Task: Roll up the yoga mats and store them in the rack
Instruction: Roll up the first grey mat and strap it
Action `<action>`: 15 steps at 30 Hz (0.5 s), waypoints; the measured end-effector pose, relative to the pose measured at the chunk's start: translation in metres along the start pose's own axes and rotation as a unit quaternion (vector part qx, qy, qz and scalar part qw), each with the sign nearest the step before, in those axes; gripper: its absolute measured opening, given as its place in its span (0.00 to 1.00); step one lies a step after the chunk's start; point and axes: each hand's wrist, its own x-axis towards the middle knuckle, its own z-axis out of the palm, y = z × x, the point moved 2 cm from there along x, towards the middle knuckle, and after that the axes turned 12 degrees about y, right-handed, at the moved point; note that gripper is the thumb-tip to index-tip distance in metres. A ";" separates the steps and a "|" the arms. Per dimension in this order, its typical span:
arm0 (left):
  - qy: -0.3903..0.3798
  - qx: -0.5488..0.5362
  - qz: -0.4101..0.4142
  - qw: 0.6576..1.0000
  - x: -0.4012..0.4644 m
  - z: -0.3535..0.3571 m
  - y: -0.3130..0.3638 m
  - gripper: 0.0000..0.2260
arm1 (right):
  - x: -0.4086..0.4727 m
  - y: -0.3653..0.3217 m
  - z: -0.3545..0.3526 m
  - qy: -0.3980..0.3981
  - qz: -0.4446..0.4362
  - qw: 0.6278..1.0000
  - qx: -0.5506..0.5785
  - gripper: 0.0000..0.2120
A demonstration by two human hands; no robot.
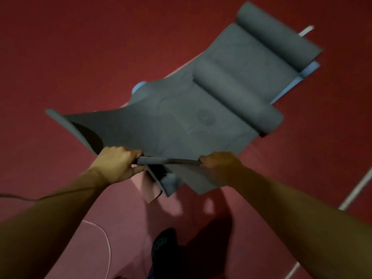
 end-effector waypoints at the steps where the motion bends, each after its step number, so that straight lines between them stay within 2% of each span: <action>1: -0.004 -0.001 -0.016 1.000 0.013 -0.022 0.013 0.14 | -0.013 0.014 -0.025 0.009 0.006 1.000 -0.016 0.13; 4: -0.012 0.006 -0.070 0.997 0.044 -0.084 0.047 0.13 | -0.057 0.063 -0.101 0.035 0.038 0.997 -0.059 0.14; 7: 0.009 -0.063 -0.121 0.991 0.066 -0.145 0.086 0.12 | -0.122 0.123 -0.191 0.070 0.097 0.987 -0.111 0.13; 11: 0.089 -0.149 -0.045 0.984 0.092 -0.249 0.189 0.17 | -0.233 0.189 -0.343 0.133 0.178 0.956 -0.193 0.14; 13: 0.114 -0.178 -0.013 0.977 0.111 -0.325 0.251 0.17 | -0.302 0.207 -0.425 0.176 0.235 0.933 -0.210 0.13; 15: 0.187 -0.194 0.015 0.963 0.129 -0.409 0.301 0.15 | -0.376 0.220 -0.494 0.250 0.300 0.896 -0.212 0.11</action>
